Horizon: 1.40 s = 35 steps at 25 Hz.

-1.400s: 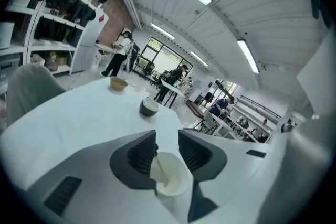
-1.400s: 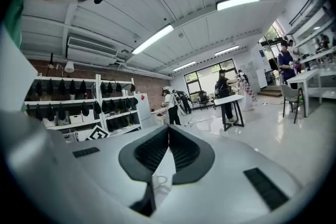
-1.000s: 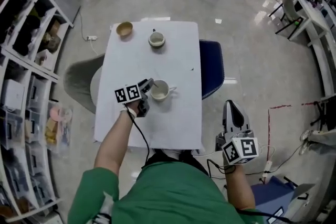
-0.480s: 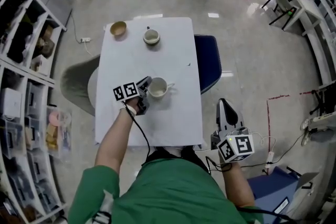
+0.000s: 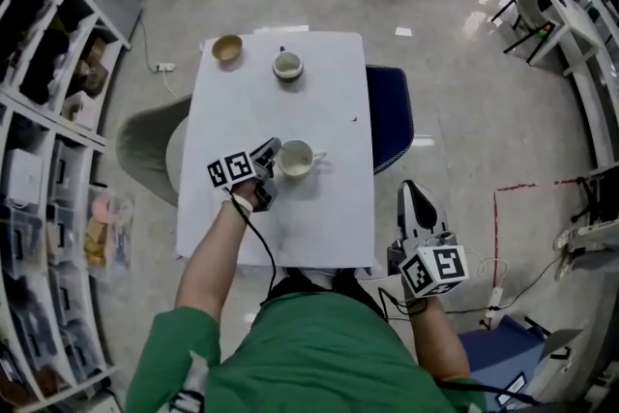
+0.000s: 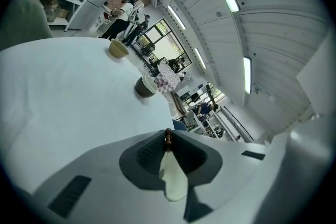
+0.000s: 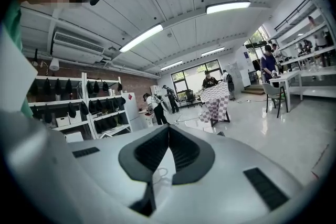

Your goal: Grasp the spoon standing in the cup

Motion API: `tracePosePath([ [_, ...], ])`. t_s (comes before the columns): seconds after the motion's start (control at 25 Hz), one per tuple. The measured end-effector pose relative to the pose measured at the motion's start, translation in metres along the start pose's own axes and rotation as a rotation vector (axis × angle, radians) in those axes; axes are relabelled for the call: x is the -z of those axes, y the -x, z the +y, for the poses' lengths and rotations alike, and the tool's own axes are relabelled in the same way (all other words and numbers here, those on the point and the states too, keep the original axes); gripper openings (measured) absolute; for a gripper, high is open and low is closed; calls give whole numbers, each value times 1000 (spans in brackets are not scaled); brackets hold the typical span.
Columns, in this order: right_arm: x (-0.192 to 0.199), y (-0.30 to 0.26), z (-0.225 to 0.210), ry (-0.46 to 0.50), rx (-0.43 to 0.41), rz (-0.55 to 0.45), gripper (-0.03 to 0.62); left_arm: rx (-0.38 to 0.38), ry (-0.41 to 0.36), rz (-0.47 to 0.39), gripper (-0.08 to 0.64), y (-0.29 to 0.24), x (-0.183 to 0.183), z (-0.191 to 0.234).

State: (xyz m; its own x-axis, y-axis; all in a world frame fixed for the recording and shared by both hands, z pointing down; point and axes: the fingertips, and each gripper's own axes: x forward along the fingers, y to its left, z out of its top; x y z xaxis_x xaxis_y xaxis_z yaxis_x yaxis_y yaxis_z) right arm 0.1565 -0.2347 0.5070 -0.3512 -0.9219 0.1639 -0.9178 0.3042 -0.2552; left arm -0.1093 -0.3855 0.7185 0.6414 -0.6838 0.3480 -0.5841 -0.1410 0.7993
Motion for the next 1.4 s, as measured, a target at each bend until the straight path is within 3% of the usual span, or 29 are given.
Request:
tracePosePath([
  [0.48, -3, -23, 17, 16, -82, 19, 23, 35, -22, -129, 57, 48, -23, -43],
  [0.88, -22, -41, 30, 26, -136, -6, 23, 103, -132, -244, 57, 94, -52, -119],
  [1.12, -33, -47, 41, 20, -148, -12, 21, 148, -121, -315, 57, 128, -63, -152],
  [1.4, -38, -49, 58, 56, -173, -15, 21, 143, -154, -379, 57, 165, -66, -173],
])
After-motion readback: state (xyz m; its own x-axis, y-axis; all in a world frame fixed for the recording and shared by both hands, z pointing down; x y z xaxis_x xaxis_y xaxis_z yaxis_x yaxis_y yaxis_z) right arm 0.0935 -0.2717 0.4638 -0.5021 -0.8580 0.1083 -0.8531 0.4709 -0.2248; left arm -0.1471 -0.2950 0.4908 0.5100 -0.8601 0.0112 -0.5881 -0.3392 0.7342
